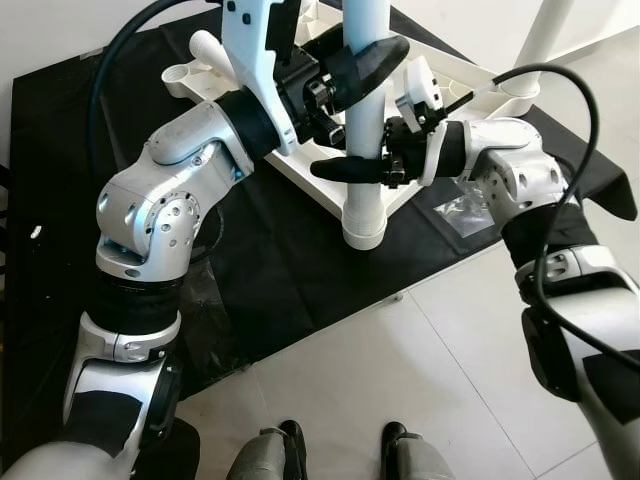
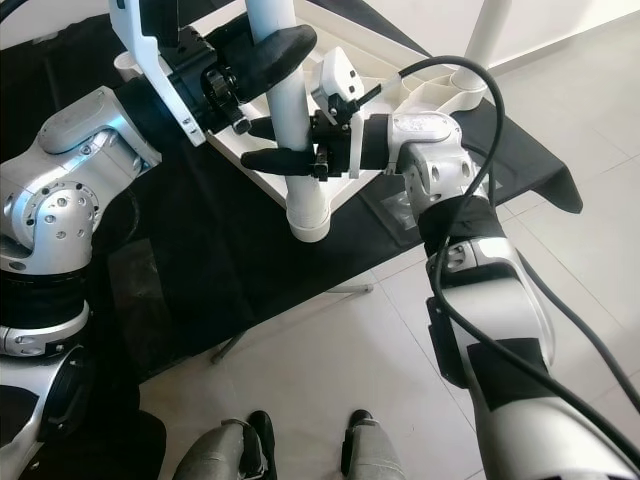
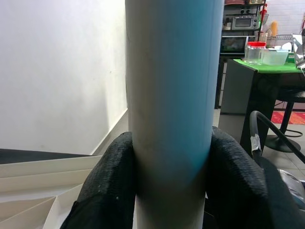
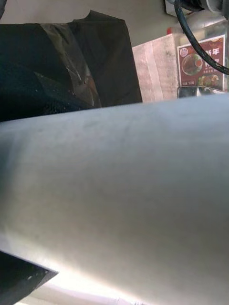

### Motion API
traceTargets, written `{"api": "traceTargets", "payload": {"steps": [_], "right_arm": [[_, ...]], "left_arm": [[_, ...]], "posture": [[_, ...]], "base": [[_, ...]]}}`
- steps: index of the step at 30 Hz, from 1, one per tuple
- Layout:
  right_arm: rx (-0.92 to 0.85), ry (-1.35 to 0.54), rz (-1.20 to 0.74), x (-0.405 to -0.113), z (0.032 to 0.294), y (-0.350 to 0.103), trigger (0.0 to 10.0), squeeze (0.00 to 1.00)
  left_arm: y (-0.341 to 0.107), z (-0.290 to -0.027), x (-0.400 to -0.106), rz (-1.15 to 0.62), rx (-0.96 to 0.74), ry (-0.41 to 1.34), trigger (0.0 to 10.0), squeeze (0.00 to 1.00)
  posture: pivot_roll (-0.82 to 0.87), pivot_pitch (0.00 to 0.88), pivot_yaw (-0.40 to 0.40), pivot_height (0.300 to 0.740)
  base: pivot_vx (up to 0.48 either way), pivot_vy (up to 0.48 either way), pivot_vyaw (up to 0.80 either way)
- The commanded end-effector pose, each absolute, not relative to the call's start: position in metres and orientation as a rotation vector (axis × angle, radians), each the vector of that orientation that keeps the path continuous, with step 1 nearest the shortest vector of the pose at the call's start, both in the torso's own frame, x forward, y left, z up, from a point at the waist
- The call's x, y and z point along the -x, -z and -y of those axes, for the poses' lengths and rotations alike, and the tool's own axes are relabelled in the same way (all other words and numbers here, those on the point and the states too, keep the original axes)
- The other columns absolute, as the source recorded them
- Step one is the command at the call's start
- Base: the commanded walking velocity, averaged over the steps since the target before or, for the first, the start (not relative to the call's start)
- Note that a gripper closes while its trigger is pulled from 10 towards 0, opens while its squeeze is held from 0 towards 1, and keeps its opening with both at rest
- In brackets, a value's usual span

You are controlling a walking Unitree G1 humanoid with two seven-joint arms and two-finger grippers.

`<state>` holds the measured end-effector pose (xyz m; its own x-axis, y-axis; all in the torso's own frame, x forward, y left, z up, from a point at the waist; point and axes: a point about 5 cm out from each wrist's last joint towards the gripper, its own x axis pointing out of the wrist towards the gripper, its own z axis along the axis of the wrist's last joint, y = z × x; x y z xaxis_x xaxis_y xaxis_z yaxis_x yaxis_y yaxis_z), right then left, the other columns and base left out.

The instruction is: Building children table

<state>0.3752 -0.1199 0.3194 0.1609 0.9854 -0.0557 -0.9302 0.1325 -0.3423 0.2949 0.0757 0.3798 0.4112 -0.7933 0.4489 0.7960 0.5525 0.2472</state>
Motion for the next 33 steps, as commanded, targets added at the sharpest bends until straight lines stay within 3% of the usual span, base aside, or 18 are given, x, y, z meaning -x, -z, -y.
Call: {"api": "traceTargets", "payload": {"steps": [1,3,4,5,6,12,13,14,15,17,20,21,23,29,33], "right_arm": [[0.332,-1.43,0.215,-0.374,0.113,-0.321,0.0,0.0],[0.328,-1.438,0.22,-0.375,0.112,-0.321,0.0,0.0],[0.326,-1.434,0.227,-0.375,0.111,-0.321,0.0,0.0],[0.326,-1.434,0.227,-0.375,0.111,-0.321,0.0,0.0],[0.316,-1.396,0.241,-0.377,0.112,-0.32,0.0,0.0],[0.286,-1.318,0.254,-0.381,0.114,-0.316,0.0,0.0],[0.264,-1.268,0.259,-0.381,0.114,-0.31,0.0,0.0],[0.264,-1.268,0.259,-0.381,0.114,-0.31,0.0,0.0],[0.253,-1.204,0.256,-0.381,0.113,-0.304,0.0,0.0],[0.22,-1.108,0.251,-0.378,0.106,-0.293,0.0,0.0],[0.113,-0.558,0.094,-0.36,0.087,-0.235,0.0,0.0],[0.113,-0.558,0.094,-0.36,0.087,-0.235,0.0,0.0],[0.078,-0.467,0.03,-0.331,0.068,-0.2,0.0,0.0],[0.054,-0.445,0.042,-0.328,0.063,-0.199,0.0,0.0],[0.036,-0.404,0.103,-0.345,0.067,-0.213,0.0,0.0]], "left_arm": [[-0.371,-0.072,-0.297,0.507,-0.002,1.015,0.0,0.0],[-0.371,-0.071,-0.297,0.504,-0.003,1.02,0.0,0.0],[-0.37,-0.07,-0.297,0.493,-0.001,1.031,2.2,0.58],[-0.37,-0.07,-0.297,0.493,-0.001,1.031,2.2,0.58],[-0.369,-0.069,-0.296,0.483,0.009,1.042,10.0,1.0],[-0.368,-0.068,-0.295,0.478,0.015,1.039,10.0,1.0],[-0.369,-0.067,-0.295,0.48,0.003,1.039,10.0,0.52],[-0.369,-0.067,-0.295,0.48,0.003,1.039,10.0,0.52],[-0.369,-0.067,-0.294,0.484,-0.006,1.04,10.0,0.0],[-0.37,-0.068,-0.293,0.482,-0.002,1.04,10.0,0.0],[-0.367,-0.073,-0.291,0.464,0.01,1.03,10.0,0.0],[-0.367,-0.073,-0.291,0.464,0.01,1.03,10.0,0.0],[-0.363,-0.076,-0.29,0.45,0.017,1.028,10.0,0.0],[-0.361,-0.077,-0.289,0.441,0.016,1.025,10.0,0.0],[-0.358,-0.078,-0.287,0.433,0.02,1.008,10.0,0.0]], "posture": [[0.07,0.28,0.114,0.74],[0.07,0.278,0.117,0.74],[0.07,0.277,0.117,0.74],[0.07,0.277,0.117,0.74],[0.06,0.275,0.117,0.74],[0.05,0.276,0.111,0.74],[0.05,0.279,0.104,0.74],[0.05,0.279,0.104,0.74],[0.05,0.279,0.101,0.74],[0.05,0.282,0.091,0.74],[0.03,0.279,0.089,0.74],[0.03,0.279,0.089,0.74],[0.04,0.284,0.095,0.74],[0.05,0.274,0.098,0.74],[0.04,0.266,0.094,0.74]], "base": [[0.0,0.0,0.0],[0.0,0.0,0.0],[0.0,0.0,0.0],[0.0,0.0,0.0],[0.0,0.0,0.0],[0.0,0.0,0.0],[0.0,0.0,0.0],[0.0,0.0,0.0],[0.0,0.0,0.0],[0.0,0.0,0.0],[0.0,0.0,0.0],[0.0,0.0,0.0],[0.0,0.0,0.0],[0.0,0.0,0.0],[0.0,0.0,0.0]]}}
